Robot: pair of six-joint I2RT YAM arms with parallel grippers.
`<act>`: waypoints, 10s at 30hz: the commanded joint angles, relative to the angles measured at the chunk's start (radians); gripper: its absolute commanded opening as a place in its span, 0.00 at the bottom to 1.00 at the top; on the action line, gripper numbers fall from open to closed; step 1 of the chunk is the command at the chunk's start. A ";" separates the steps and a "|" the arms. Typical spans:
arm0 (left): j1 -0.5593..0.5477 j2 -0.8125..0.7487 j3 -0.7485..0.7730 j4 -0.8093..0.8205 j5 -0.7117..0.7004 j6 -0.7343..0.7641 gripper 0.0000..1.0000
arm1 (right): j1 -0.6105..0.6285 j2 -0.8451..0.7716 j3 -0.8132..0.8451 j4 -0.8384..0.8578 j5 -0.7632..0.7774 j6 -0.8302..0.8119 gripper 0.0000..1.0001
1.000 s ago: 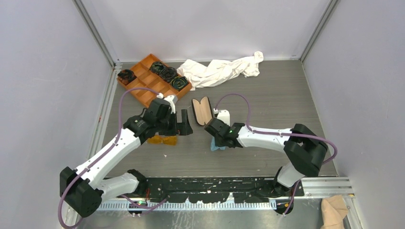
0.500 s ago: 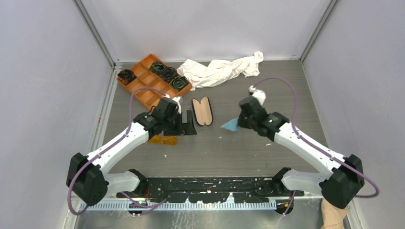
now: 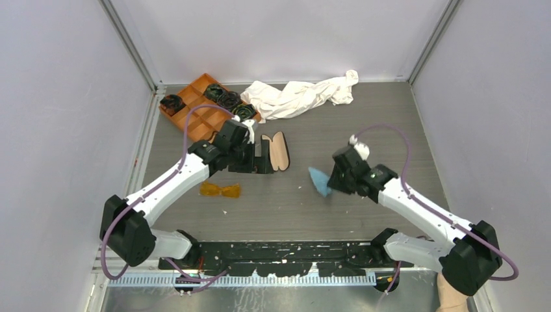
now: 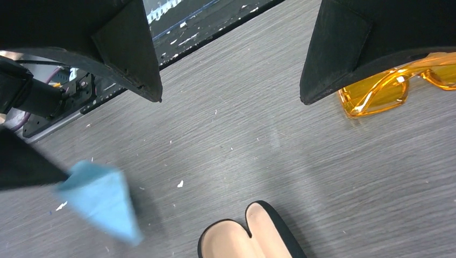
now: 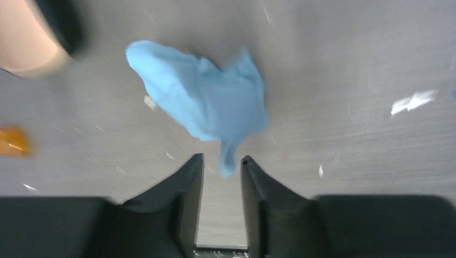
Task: Organize the sunglasses
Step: Place the glasses cleaning cloth at the center of the board, then fold the glasses cleaning cloth at the center of the board.
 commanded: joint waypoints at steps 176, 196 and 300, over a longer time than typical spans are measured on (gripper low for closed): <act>-0.439 0.804 0.569 0.074 -0.133 -0.371 0.00 | -0.309 -0.278 -0.106 -0.144 -0.042 -0.055 0.70; -0.311 0.592 0.423 0.146 0.051 -0.295 0.00 | -0.310 -0.117 -0.265 0.105 -0.171 0.033 0.69; -0.183 0.699 0.600 -0.017 0.233 -0.122 0.00 | -0.185 0.214 0.033 0.074 -0.192 -0.032 0.01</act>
